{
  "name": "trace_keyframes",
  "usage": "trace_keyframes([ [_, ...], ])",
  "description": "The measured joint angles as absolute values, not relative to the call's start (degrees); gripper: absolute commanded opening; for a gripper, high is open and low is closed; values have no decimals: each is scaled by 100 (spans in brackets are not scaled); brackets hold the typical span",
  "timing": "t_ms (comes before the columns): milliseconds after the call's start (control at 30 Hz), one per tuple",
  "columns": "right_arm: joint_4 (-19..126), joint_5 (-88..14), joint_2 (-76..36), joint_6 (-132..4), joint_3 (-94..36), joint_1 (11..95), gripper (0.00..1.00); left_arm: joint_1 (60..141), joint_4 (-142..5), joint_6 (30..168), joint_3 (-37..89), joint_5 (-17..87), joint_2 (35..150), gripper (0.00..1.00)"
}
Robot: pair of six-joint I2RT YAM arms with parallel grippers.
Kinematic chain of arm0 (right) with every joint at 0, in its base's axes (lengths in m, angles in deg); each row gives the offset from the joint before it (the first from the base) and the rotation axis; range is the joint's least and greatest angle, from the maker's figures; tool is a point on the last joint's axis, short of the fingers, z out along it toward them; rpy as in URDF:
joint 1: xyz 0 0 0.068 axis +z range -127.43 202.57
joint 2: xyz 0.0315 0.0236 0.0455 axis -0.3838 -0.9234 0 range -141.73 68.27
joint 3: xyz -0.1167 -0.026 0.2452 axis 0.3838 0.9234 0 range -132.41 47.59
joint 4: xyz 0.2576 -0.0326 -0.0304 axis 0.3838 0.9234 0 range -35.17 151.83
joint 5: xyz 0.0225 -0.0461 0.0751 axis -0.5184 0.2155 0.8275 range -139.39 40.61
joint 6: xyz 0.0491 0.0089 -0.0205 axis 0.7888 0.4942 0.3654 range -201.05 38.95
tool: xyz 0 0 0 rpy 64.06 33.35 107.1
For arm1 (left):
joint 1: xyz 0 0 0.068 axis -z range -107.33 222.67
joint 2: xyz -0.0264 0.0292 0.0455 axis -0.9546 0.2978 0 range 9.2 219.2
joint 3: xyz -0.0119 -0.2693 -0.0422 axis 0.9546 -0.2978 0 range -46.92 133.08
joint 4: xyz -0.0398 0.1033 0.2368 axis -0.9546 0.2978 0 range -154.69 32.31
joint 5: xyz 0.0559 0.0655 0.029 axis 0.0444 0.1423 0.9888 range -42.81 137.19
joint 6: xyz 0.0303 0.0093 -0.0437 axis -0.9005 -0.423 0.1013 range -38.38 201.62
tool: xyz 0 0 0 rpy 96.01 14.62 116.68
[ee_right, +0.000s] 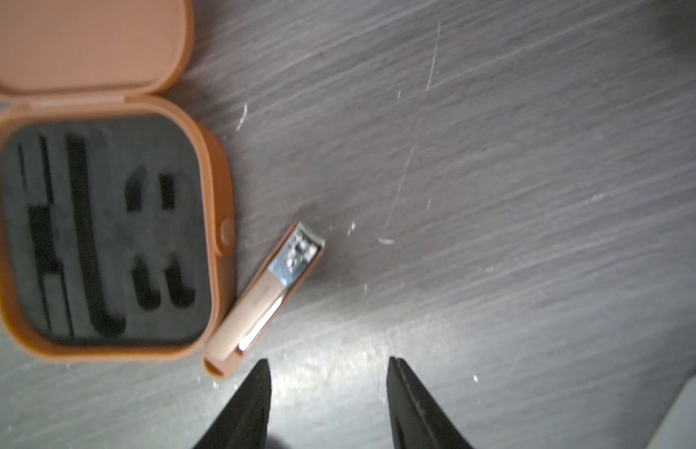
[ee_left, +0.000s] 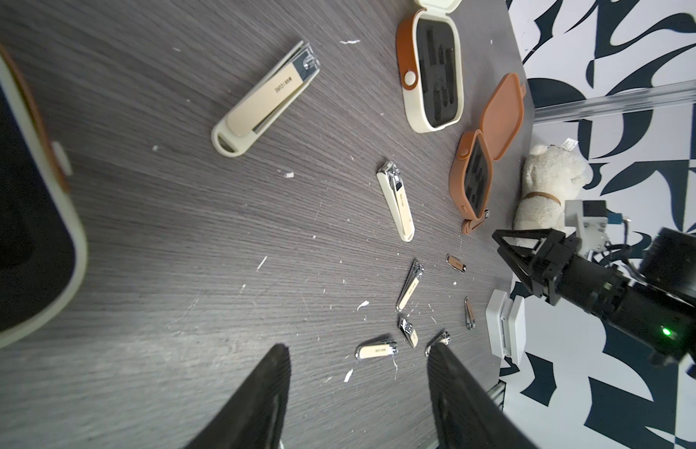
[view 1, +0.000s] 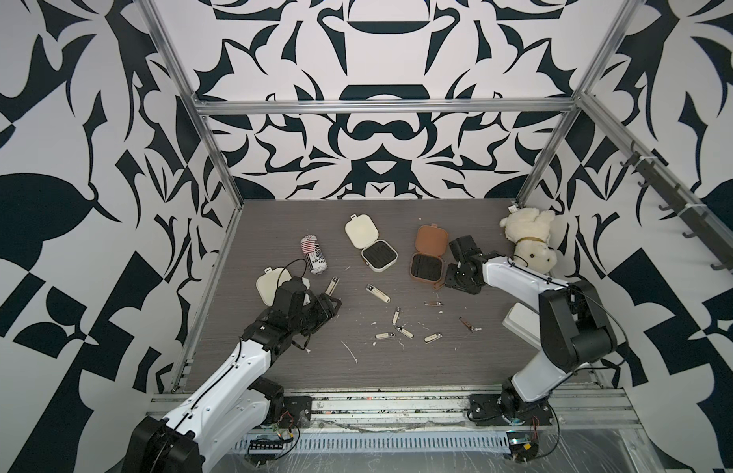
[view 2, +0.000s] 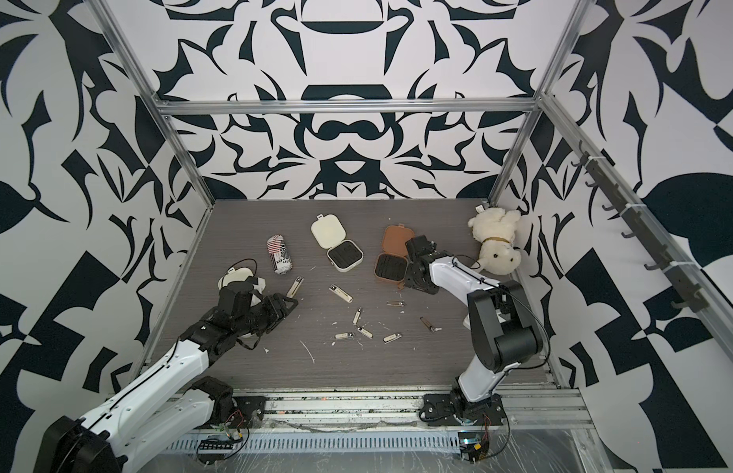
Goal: Organize nail clipper sets
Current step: Pick up the storage box at the center of the board.
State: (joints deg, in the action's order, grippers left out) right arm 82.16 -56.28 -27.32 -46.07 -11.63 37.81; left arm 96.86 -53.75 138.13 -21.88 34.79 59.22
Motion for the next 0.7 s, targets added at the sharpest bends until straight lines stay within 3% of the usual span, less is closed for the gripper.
trace_keyframes([
  [167, 8181, -5335, -3126, -4718, -1786, 3537, 47, 9686, -5373, 13826, -2190, 3488, 5870, 61],
  [467, 8214, -4918, -3976, -5011, -2916, 3504, 27, 9686, -5334, 13870, -2212, 3566, 5872, 61],
  [700, 8387, -4817, -4326, -5151, -3023, 3504, 22, 9686, -5334, 13885, -2212, 3586, 6005, 61],
])
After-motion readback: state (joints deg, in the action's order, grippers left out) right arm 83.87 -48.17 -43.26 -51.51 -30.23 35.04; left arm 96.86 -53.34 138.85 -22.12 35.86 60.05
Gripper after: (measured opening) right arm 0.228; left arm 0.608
